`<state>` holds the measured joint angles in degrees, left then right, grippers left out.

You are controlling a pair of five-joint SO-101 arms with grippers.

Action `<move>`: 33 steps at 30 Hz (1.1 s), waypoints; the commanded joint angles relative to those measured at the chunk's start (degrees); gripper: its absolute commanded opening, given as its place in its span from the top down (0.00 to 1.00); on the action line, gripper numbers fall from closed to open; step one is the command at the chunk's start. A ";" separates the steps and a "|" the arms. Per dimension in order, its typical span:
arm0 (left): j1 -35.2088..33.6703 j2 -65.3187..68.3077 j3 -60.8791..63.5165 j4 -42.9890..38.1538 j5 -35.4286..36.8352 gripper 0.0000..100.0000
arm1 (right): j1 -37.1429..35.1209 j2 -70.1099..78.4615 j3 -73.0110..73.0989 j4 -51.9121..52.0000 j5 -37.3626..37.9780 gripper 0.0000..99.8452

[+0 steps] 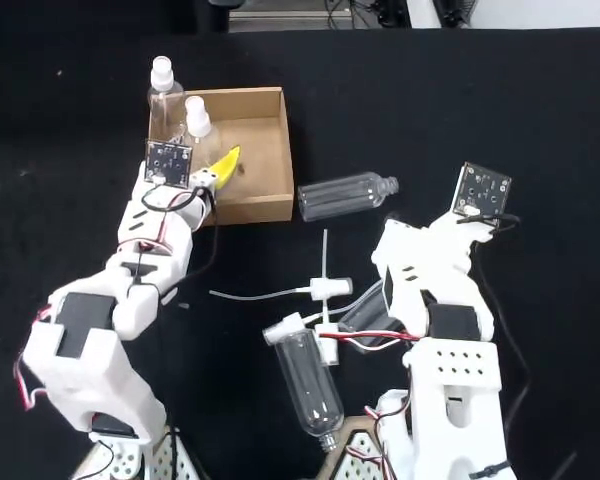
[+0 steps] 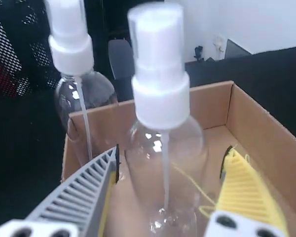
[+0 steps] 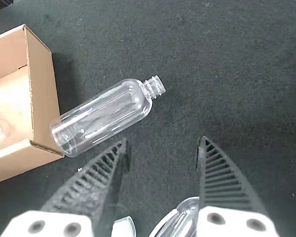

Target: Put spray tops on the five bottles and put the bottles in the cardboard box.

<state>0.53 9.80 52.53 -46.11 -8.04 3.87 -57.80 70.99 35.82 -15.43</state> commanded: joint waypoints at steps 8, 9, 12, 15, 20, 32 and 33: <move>-1.19 -6.07 1.89 -0.53 -0.35 0.69 | 0.70 -1.19 -0.48 -1.67 -0.09 0.80; -1.36 -6.07 2.68 -0.53 -0.35 0.69 | 0.70 -1.19 -0.48 -1.67 -0.09 0.80; -1.45 -6.07 4.53 -0.53 -0.35 0.69 | 0.62 -1.19 -0.48 -1.67 -0.09 0.80; -1.45 -6.07 5.58 -0.62 -0.35 0.69 | 0.62 -1.19 -0.48 -1.67 -0.09 0.80; -1.45 -6.07 6.02 -0.79 -0.09 0.69 | 0.62 -1.19 -0.48 -1.67 -0.09 0.80; -1.54 -23.03 16.22 2.81 -0.18 0.69 | 0.62 -1.10 -0.48 -1.67 -0.09 0.80; -1.80 -24.97 16.31 6.15 -0.09 0.69 | 0.62 -1.10 -0.48 -1.67 -0.09 0.80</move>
<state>-0.35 -6.90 67.38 -45.76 -8.04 3.87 -57.80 70.99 35.82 -15.43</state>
